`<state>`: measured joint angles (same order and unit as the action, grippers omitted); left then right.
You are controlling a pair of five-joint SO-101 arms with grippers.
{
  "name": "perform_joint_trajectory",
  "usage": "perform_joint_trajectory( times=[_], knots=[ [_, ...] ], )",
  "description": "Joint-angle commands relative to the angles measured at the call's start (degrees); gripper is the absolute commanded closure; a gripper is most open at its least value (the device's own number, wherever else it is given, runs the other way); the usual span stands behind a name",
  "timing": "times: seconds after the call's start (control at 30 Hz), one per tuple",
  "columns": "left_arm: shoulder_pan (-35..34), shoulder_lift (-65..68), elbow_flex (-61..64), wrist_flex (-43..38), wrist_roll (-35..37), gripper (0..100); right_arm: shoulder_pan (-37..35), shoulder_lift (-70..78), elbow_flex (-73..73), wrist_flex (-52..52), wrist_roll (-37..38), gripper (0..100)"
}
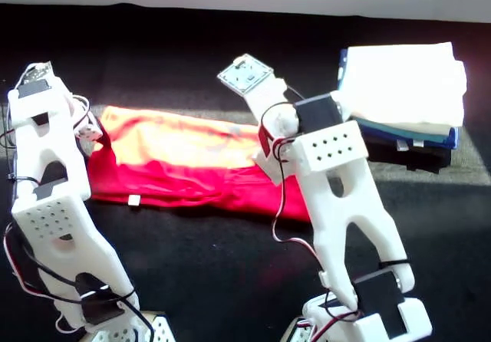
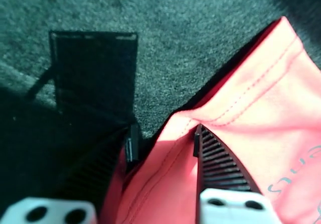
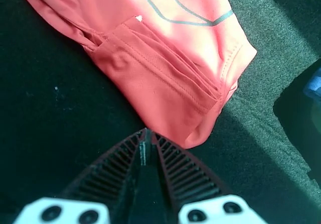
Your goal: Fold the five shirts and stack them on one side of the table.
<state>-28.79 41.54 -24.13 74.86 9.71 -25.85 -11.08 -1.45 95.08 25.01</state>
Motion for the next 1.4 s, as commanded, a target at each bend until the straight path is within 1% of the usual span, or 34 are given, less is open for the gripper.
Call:
perform_joint_trajectory(
  times=[0.0,0.13,0.3,0.4,0.47,0.53,0.57,0.63,0.7,0.83,0.97,1.1,1.23,1.37],
  knots=[
    [2.51,1.8,-1.98,0.44,-0.44,81,0.57,-5.93,-2.86,1.19,0.7,98.5],
    [4.79,2.59,-1.98,2.37,-0.35,81,0.92,-10.42,-2.51,1.45,0.7,98.5],
    [7.78,2.86,-1.98,6.42,-0.26,81,6.37,-14.2,-2.42,3.03,0.7,98.5],
    [7.96,3.03,-1.8,6.86,-0.26,81,10.15,-15.69,-2.42,4.44,0.7,98.5],
    [7.96,3.03,-1.89,6.95,-0.35,85,12.53,-16.84,-2.42,4.62,0.7,98.5],
    [7.6,2.95,-1.98,6.95,-0.35,94,14.81,-18.33,-2.42,4.62,0.7,98.5],
    [7.08,2.95,-1.98,6.95,-0.35,100,15.6,-19.12,-2.42,4.62,0.7,98.5],
    [6.02,2.95,-1.98,7.12,-0.7,98,17.27,-20.79,-2.42,4.62,0.7,98.5],
    [4.35,2.77,-1.98,7.65,-3.25,99,19.21,-22.11,-2.33,4.62,0.7,98.5],
    [-2.07,2.42,-4.09,8.0,-6.07,99,22.81,-23.6,-0.4,4.53,0.62,98.9],
    [-11.91,2.95,-12.62,10.81,-8.53,99,23.34,-26.68,9.98,2.77,0.79,99.0],
    [-18.59,2.95,-21.41,13.36,-11.43,99,23.43,-34.68,26.77,-6.37,0.79,99.0],
    [-20.44,2.95,-27.03,18.73,-13.27,99,23.52,-42.77,47.34,-16.48,0.79,99.0],
    [-17.27,2.95,-28.26,25.32,-13.27,99,23.6,-48.48,67.21,-27.38,0.79,99.0]
  ],
)
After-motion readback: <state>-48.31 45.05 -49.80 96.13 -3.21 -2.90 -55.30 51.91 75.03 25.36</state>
